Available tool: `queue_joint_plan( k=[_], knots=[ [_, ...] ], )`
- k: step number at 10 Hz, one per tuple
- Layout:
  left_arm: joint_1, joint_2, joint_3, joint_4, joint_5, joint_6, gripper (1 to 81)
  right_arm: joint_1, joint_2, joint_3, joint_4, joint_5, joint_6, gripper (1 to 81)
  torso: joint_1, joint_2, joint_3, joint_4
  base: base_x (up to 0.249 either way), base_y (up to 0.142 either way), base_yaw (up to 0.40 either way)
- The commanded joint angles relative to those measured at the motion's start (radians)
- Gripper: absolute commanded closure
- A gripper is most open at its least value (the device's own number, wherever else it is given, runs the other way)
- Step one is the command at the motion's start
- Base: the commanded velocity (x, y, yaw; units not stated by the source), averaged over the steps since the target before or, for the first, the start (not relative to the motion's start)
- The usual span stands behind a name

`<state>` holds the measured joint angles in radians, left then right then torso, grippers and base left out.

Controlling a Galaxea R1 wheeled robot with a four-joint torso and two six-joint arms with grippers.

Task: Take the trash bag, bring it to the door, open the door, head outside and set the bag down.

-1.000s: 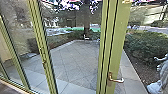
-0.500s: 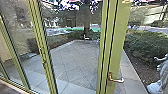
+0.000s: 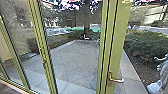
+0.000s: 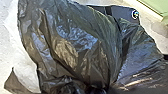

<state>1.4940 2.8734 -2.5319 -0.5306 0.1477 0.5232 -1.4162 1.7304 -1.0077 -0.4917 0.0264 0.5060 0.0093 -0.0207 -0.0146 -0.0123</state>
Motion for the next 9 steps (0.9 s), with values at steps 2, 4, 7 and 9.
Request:
queue_joint_plan(
  k=[2,4,7,9],
  knots=[
    [-0.045,-0.002,0.008,-0.003,0.084,0.008,81.1,0.139,-0.136,0.106,0.002,-0.036,0.009,1.0,0.0,0.0,0.0,0.0,0.0,0.0,0.0],
    [-0.045,0.001,0.008,-0.003,0.082,0.006,81.1,0.208,-0.182,0.152,0.036,-0.072,0.013,1.0,0.0,0.0,0.0,0.0,0.0,0.0,0.0],
    [-0.045,0.018,-0.011,-0.005,0.084,0.006,81.1,0.395,-0.248,0.232,0.119,-0.21,0.017,1.0,0.0,0.0,0.0,0.0,0.0,0.0,0.0],
    [-0.045,0.026,-0.024,-0.005,0.084,0.008,81.1,0.55,-0.28,0.29,0.168,-0.333,0.046,1.0,0.0,0.0,0.0,0.0,0.0,0.0,0.0]
  ],
)
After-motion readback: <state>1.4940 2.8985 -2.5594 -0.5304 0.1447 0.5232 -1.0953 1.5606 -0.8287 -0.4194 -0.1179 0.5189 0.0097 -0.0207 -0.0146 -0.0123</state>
